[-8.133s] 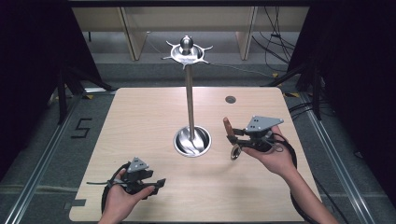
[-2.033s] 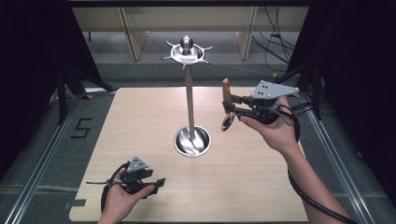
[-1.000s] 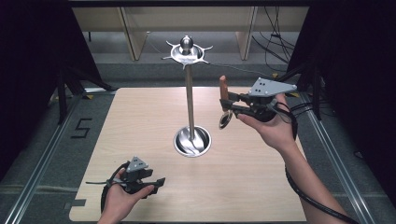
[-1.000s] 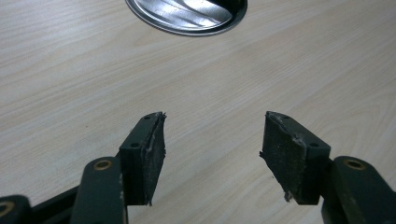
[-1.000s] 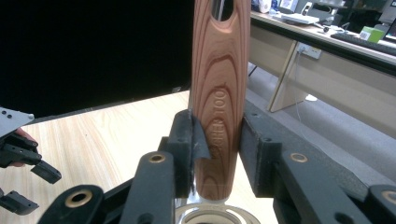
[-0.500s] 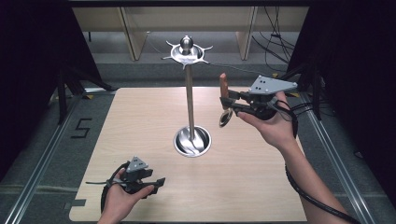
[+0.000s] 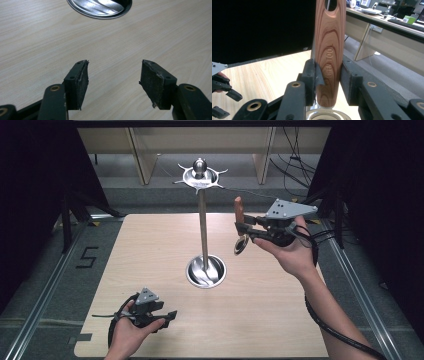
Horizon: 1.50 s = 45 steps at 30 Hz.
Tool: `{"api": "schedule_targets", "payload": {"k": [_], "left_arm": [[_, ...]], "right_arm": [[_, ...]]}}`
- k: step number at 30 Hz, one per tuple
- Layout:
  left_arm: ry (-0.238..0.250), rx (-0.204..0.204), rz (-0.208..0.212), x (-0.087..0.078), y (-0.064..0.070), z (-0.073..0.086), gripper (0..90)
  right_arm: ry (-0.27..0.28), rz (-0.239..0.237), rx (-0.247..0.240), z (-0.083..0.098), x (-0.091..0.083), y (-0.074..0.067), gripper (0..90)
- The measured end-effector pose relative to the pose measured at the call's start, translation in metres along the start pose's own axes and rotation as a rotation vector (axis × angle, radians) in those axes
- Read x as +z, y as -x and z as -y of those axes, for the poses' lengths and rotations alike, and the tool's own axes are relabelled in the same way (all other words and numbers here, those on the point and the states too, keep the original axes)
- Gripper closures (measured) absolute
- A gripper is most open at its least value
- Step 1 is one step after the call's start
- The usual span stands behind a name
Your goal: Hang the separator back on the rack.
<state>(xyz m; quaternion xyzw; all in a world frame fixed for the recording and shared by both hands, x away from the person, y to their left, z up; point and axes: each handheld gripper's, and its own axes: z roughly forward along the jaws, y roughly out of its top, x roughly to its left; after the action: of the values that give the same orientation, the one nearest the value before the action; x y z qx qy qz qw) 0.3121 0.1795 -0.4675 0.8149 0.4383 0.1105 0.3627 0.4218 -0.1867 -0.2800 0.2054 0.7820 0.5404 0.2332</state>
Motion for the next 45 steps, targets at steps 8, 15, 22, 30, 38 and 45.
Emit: {"api": "schedule_targets", "payload": {"k": [8, 15, 22, 30, 38, 45], "left_arm": [[0.007, -0.006, 0.002, 0.0, 0.001, 0.0, 38.4], [0.034, -0.036, -0.009, 0.003, 0.003, 0.0, 38.4], [0.032, -0.032, -0.008, 0.002, 0.002, 0.0, 38.4], [0.032, -0.034, -0.004, 0.002, 0.002, 0.0, 38.4], [0.034, -0.036, -0.009, 0.003, 0.003, 0.0, 38.4], [0.027, -0.035, -0.004, 0.003, 0.003, 0.0, 38.4]], "right_arm": [[0.002, 0.001, -0.002, -0.002, 0.001, 0.001, 68.4], [0.01, 0.017, -0.01, -0.006, 0.002, 0.002, 68.4], [0.005, 0.004, -0.007, -0.009, 0.003, 0.003, 68.4], [0.005, 0.011, -0.017, -0.011, 0.005, 0.002, 68.4], [0.011, -0.01, -0.009, -0.014, 0.006, 0.002, 68.5], [0.006, 0.012, -0.012, -0.017, 0.007, 0.003, 68.4]]}}
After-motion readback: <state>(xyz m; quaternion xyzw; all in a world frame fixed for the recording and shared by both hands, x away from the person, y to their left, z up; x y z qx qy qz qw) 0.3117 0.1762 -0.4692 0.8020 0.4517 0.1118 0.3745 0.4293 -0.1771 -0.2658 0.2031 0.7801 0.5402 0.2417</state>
